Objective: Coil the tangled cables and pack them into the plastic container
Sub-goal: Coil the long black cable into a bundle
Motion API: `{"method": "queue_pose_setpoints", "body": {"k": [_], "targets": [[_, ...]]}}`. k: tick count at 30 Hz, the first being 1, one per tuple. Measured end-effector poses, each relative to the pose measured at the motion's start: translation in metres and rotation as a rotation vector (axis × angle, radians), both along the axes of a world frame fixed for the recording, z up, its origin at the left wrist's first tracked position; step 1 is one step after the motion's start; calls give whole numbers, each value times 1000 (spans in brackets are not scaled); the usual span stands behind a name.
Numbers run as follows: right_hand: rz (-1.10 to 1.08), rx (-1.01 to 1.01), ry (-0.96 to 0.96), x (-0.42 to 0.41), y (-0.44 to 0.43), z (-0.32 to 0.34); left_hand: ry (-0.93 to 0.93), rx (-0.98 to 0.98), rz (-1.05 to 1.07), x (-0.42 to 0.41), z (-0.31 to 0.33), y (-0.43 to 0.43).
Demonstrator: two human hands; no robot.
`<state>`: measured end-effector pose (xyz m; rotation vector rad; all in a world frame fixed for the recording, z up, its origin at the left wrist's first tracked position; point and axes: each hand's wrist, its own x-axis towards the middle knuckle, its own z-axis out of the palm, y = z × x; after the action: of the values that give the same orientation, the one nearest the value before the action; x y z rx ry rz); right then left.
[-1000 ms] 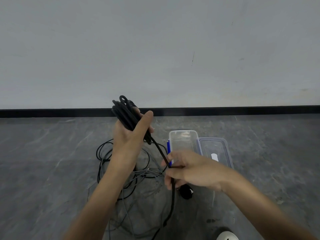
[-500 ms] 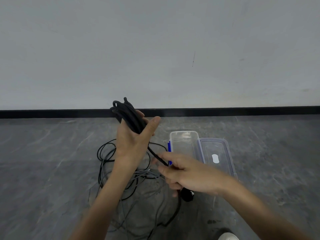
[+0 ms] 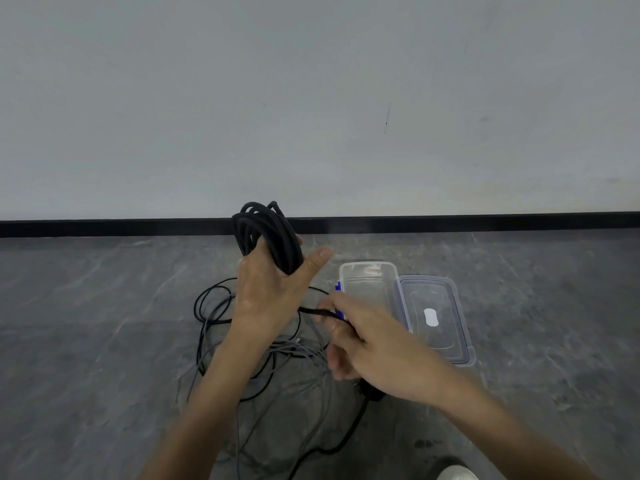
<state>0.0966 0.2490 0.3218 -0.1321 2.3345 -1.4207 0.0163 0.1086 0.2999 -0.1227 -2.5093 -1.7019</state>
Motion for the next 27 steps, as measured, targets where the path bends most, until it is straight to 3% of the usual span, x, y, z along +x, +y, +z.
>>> {"method": "queue_pose_setpoints", "body": {"k": [3, 5, 8, 10, 14, 17, 22, 27], "targets": [[22, 42, 106, -2, -1, 1, -11, -76, -2, -1, -1, -4], [29, 63, 213, -3, -4, 4, -50, -203, -83, -1, -4, -6], [-28, -34, 224, -6, 3, 12, -96, -365, -263, 1, -7, -6], [-19, -151, 180, -8, 10, 19, -129, -294, -384, 6, -3, -2], [-2, -255, 193, -12, 24, 23, -404, -71, -656, 16, 8, 3], [-64, -130, 299, -16, 35, 20, -469, 17, -843, 20, 10, 3], [-81, 136, 513, -23, 46, 14, -495, 96, -944, 17, 9, 5], [-31, 140, 510, -24, 48, 13, -517, 145, -947, 15, 7, 4]]}}
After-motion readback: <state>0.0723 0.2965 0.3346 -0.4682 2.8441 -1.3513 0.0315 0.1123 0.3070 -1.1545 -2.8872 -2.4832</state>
